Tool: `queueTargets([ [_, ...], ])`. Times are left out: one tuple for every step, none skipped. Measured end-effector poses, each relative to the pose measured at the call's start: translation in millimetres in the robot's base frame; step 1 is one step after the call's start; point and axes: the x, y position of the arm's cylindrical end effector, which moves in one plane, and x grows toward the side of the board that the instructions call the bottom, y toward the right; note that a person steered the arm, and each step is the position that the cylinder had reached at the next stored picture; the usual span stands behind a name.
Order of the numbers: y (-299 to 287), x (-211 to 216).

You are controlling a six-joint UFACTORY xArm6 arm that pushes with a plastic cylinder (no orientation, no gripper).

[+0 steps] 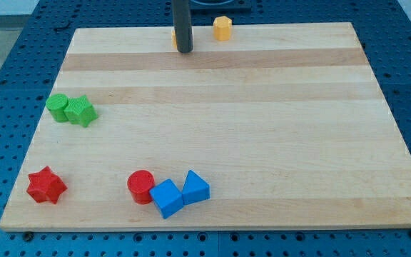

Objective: Nudge the yellow heart closer to the yellow hexagon

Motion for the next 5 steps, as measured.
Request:
queueTargets([
  [-7.4, 9.1],
  [-34.7, 13.0],
  [-50.0, 4.0],
  [-45.9, -14.2],
  [-28.4, -32.0],
])
